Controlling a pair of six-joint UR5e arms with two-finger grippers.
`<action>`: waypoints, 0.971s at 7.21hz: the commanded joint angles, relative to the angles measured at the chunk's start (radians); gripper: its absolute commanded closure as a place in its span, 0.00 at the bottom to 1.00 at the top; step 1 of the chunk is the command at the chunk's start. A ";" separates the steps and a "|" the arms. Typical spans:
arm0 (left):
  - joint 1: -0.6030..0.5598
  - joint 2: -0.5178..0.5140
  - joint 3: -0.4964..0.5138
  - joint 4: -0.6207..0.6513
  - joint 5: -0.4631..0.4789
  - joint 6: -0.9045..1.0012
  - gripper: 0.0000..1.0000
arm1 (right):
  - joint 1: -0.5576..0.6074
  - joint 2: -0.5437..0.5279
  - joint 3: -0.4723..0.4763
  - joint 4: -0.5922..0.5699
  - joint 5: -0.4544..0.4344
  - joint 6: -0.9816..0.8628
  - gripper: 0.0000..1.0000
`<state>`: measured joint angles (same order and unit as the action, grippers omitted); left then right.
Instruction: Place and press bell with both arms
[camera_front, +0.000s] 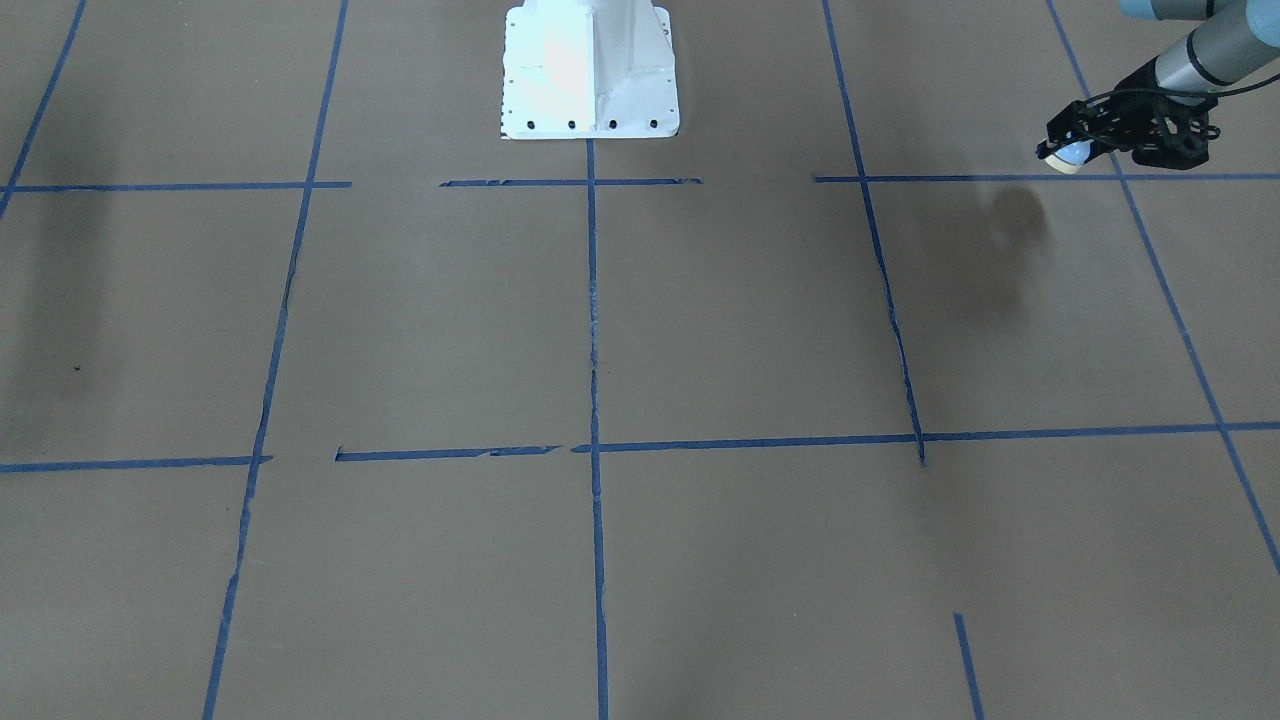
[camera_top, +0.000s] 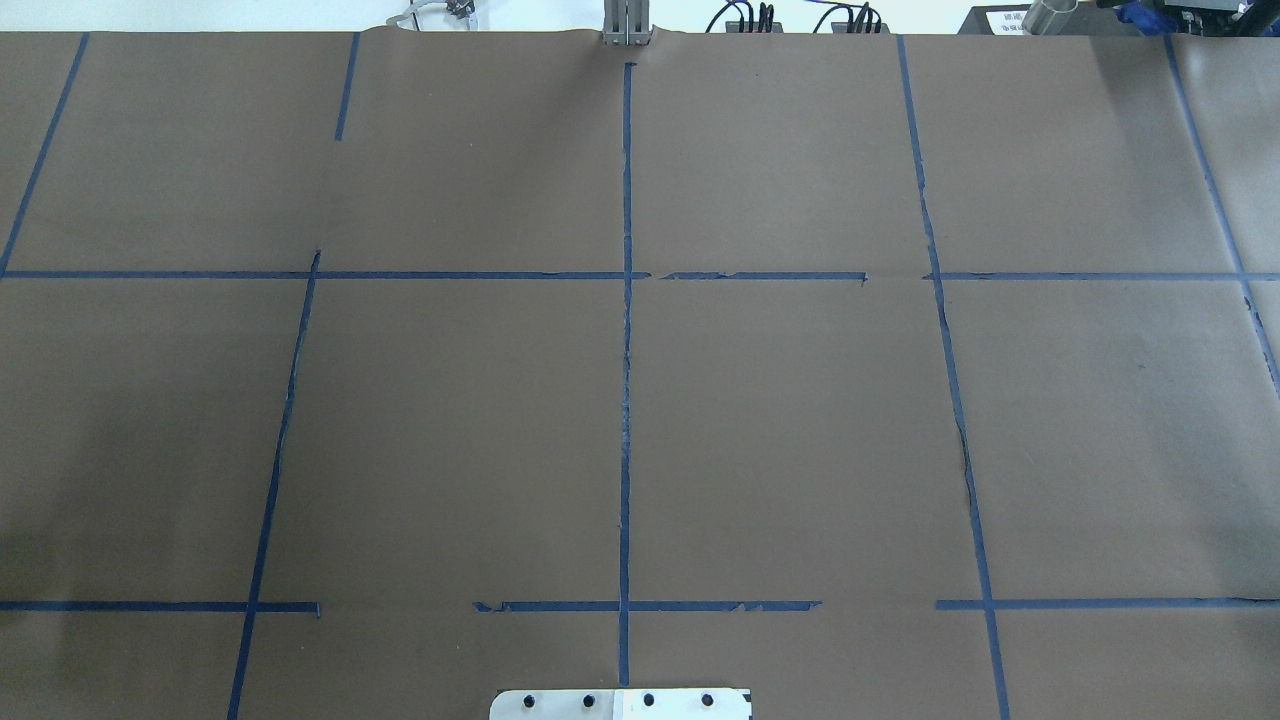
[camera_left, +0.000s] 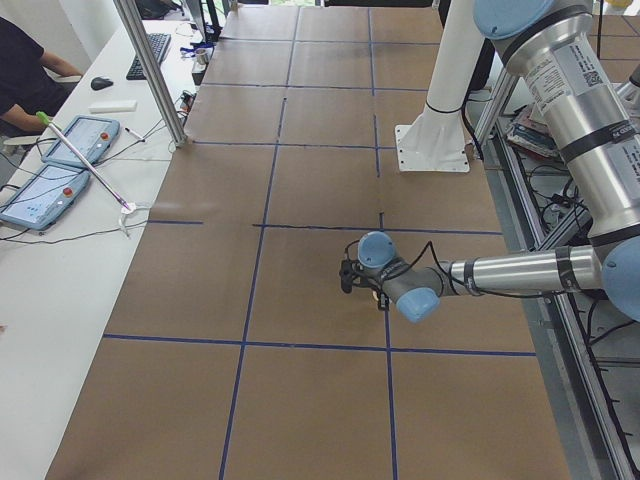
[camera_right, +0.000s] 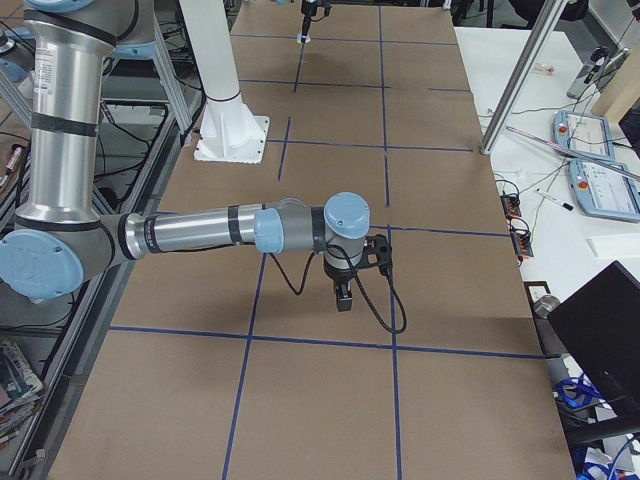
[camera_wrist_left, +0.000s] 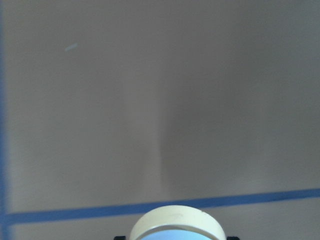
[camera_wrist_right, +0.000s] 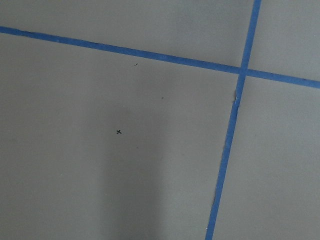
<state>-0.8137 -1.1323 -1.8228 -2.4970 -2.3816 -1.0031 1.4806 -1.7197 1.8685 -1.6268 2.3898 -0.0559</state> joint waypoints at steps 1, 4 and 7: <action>0.149 -0.238 -0.033 0.009 0.005 -0.232 1.00 | 0.000 0.003 -0.002 -0.001 -0.001 0.002 0.00; 0.137 -0.678 -0.041 0.493 0.021 -0.305 1.00 | -0.002 0.005 -0.008 -0.002 -0.001 0.001 0.00; 0.149 -1.141 0.285 0.701 0.148 -0.295 1.00 | -0.011 0.006 -0.011 -0.001 0.000 0.001 0.00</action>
<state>-0.6671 -2.0819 -1.7143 -1.8436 -2.2654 -1.2981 1.4743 -1.7145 1.8595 -1.6277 2.3894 -0.0548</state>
